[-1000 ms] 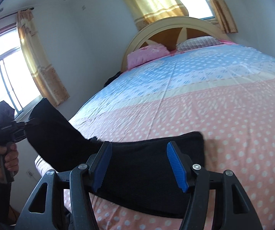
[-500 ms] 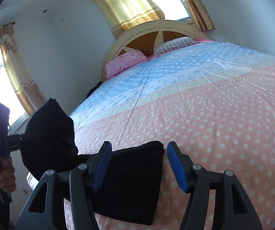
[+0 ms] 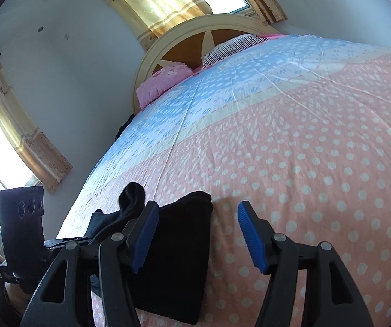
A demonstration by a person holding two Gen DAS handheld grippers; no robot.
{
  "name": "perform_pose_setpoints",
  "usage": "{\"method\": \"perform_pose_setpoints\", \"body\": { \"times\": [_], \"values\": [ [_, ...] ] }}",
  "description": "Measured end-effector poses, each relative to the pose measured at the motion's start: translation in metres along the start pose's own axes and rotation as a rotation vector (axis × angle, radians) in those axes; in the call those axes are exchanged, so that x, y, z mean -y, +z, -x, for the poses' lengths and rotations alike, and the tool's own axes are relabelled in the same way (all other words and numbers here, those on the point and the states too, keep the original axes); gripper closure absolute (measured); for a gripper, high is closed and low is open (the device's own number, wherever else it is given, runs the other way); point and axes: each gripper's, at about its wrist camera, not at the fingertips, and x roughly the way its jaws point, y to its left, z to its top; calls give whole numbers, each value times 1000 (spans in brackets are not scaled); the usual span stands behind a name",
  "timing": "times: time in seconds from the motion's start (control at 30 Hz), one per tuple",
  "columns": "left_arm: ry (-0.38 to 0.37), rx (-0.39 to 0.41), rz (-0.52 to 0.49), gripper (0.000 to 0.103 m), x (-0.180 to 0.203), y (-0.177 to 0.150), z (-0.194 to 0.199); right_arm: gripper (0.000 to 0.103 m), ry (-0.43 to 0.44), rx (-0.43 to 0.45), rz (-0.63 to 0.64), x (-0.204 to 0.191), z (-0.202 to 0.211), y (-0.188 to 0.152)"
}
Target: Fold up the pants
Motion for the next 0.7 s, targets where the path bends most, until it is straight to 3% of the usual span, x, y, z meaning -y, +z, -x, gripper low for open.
{"method": "perform_pose_setpoints", "body": {
  "times": [0.2,0.33,0.4,0.47,0.53,0.7],
  "values": [
    [34,35,-39,74,17,-2,3,41,4,-10,-8,2,-1,-2],
    [-7,100,-45,56,21,-8,22,41,72,-44,-16,-5,0,-2],
    [6,147,-46,48,18,-14,36,34,103,-63,-17,-11,0,-2],
    [60,189,-32,36,7,-22,50,32,148,-94,-34,-19,-2,-3],
    [116,231,-13,30,-6,-31,63,32,158,-131,-33,-28,-6,-6],
    [301,288,43,25,-48,-52,79,32,116,-221,-46,-41,-25,-10]
  ]
}}
